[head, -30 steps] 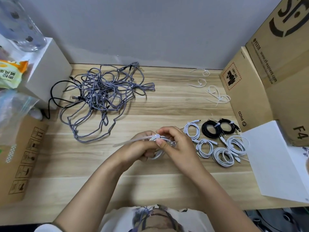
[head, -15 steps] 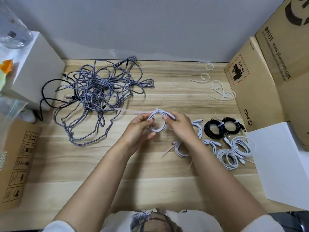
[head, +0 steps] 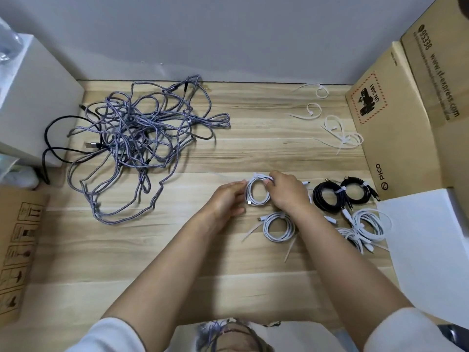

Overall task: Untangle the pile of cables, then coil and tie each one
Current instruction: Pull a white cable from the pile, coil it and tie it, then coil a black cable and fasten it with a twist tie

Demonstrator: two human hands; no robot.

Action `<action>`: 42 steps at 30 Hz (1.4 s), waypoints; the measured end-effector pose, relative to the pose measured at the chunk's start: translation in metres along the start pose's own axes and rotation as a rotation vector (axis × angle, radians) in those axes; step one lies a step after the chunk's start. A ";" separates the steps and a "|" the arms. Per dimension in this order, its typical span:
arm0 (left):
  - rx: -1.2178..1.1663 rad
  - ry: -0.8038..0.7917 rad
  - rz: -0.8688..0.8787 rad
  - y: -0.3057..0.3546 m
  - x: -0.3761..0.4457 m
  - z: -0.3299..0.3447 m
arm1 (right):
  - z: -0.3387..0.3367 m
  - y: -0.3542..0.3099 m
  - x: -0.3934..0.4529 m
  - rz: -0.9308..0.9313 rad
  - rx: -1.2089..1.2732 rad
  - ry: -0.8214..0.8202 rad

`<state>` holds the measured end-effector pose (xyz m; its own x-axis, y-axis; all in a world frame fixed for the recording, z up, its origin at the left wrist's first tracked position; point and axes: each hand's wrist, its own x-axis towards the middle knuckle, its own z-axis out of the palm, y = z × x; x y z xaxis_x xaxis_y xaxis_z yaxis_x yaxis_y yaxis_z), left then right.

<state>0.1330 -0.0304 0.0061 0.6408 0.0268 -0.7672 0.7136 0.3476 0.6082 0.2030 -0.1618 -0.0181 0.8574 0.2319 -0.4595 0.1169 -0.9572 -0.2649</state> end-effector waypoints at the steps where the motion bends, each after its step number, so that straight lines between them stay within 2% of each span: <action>1: 0.007 -0.003 -0.007 -0.001 0.001 -0.001 | 0.000 0.000 0.000 0.001 -0.026 -0.007; 6: 0.021 -0.006 -0.015 -0.006 0.004 -0.005 | 0.001 0.001 -0.005 0.015 -0.154 -0.042; 14: 0.113 0.010 0.027 -0.010 0.002 -0.006 | 0.000 -0.005 -0.012 0.053 -0.132 -0.070; 20: 0.167 0.087 0.132 -0.018 -0.010 -0.036 | -0.010 -0.021 -0.024 0.061 -0.208 -0.060; 22: 0.195 0.185 0.227 -0.019 -0.015 -0.055 | -0.014 -0.030 -0.027 0.037 -0.202 -0.015; 26: 0.450 0.586 0.508 -0.019 -0.024 -0.101 | -0.012 -0.059 -0.029 -0.076 -0.096 -0.024; 28: 0.661 0.790 0.507 -0.021 -0.023 -0.127 | -0.007 -0.077 -0.026 -0.145 -0.043 -0.040; 30: 0.773 0.863 0.375 -0.024 -0.020 -0.147 | -0.003 -0.091 -0.021 -0.218 0.009 -0.049; 32: 0.806 0.802 0.243 -0.025 -0.017 -0.157 | 0.000 -0.106 -0.016 -0.279 0.078 -0.050; 34: 0.863 0.732 0.190 -0.027 -0.015 -0.157 | 0.004 -0.123 -0.010 -0.327 0.144 -0.056; 36: 0.928 0.631 0.223 -0.028 -0.013 -0.145 | 0.008 -0.135 -0.008 -0.369 0.193 -0.063; 39: 1.003 0.376 0.287 -0.034 -0.001 -0.125 | 0.018 -0.150 -0.007 -0.470 0.248 -0.085; 42: 0.924 0.144 0.411 -0.032 0.004 -0.109 | 0.030 -0.155 -0.004 -0.526 0.180 -0.145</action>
<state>0.0819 0.0610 -0.0392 0.8887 0.1147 -0.4440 0.4247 -0.5710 0.7026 0.1660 -0.0092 -0.0008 0.6284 0.7021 -0.3350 0.4112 -0.6653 -0.6231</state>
